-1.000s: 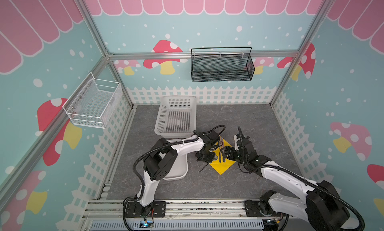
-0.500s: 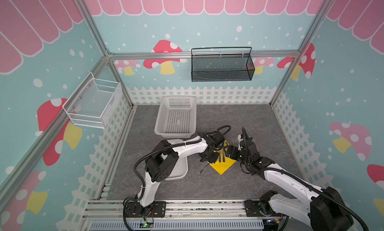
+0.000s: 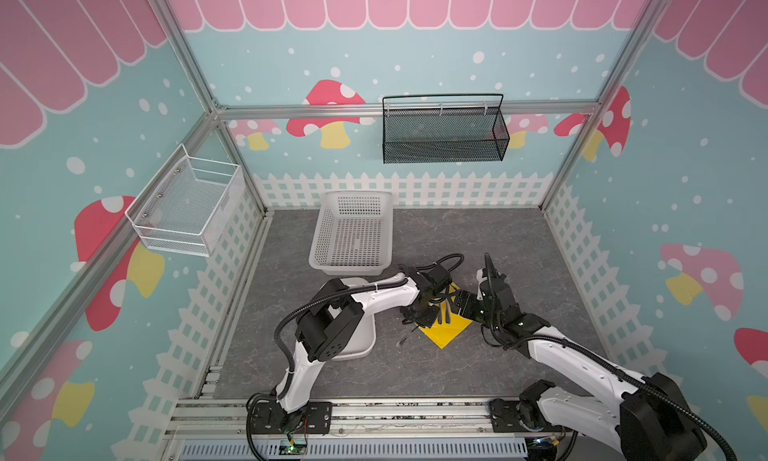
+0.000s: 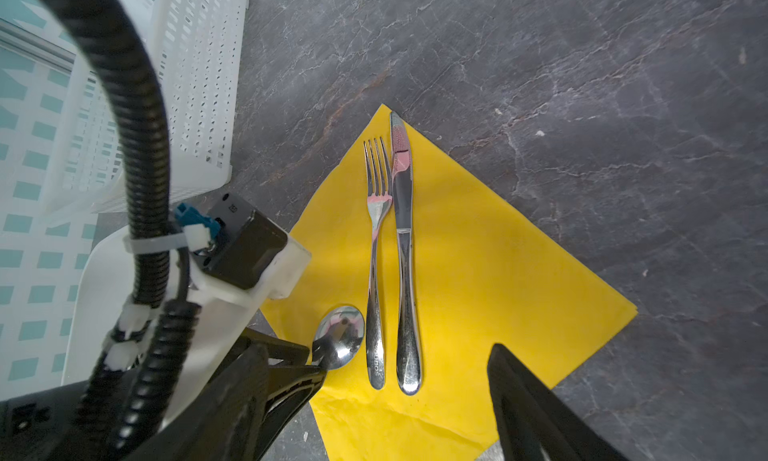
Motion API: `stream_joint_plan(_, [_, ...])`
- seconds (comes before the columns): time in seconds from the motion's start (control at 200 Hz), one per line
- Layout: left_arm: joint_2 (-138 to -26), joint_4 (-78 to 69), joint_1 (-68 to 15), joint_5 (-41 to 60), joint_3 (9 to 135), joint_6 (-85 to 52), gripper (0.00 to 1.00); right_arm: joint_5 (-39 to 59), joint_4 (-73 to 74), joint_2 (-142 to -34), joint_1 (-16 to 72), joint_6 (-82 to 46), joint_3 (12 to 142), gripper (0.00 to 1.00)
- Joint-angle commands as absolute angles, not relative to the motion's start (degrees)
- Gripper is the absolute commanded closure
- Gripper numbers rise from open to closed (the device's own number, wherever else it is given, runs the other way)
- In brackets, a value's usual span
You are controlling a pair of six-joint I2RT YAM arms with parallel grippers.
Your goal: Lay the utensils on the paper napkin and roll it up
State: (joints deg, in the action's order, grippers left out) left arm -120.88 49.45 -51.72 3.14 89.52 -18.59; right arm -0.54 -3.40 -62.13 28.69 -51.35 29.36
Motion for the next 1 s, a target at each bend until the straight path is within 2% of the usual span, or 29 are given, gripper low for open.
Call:
stream_joint_plan(0.0, [-122.30, 50.10, -52.46, 1.99, 89.65, -17.36, 0.80, -0.88, -3.95, -62.48, 28.29, -52.38, 28.91, 0.16])
stream_joint_plan(0.37, [-118.70, 50.60, -52.60, 1.62, 89.33, -17.30, 0.93, -0.77, -3.98, -62.16, 28.04, -52.39, 28.96, 0.16])
stream_joint_plan(0.791, [-112.66, 50.77, -52.01, 0.33, 87.56, -20.43, 0.97, -0.43, -3.93, -61.50, 27.93, -52.12, 29.17, 0.16])
stream_joint_plan(0.996, [-105.04, 44.56, -47.00, 9.53, 84.28, -25.27, 0.98, 3.08, 0.60, -57.69, 27.92, -48.78, 28.60, 0.18])
